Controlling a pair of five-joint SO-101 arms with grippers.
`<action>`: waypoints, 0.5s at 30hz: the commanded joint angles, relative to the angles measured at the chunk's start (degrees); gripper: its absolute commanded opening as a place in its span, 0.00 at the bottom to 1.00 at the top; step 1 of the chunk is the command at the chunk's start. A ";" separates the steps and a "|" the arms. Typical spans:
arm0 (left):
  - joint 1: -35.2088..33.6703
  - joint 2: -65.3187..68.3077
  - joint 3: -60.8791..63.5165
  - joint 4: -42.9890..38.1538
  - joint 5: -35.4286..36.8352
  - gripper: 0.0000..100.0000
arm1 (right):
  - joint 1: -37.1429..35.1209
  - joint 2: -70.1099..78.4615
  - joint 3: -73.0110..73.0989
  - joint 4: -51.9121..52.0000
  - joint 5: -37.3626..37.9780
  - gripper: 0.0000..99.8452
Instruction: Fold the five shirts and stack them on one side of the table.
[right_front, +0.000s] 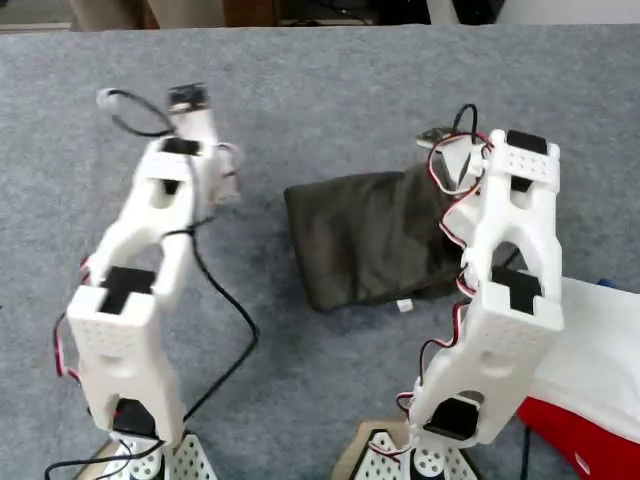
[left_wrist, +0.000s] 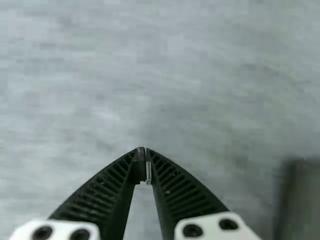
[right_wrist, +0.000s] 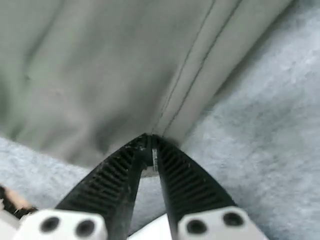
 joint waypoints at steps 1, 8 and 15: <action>6.33 -3.56 -6.33 1.14 2.02 0.02 | -0.92 -0.57 -3.21 -0.53 0.26 0.00; 14.33 -2.86 -14.15 0.70 3.16 0.02 | -1.98 -0.48 -21.05 9.85 -3.69 0.00; 15.12 8.22 -18.99 -1.41 4.13 0.02 | -11.47 3.74 -30.73 10.64 -6.51 0.00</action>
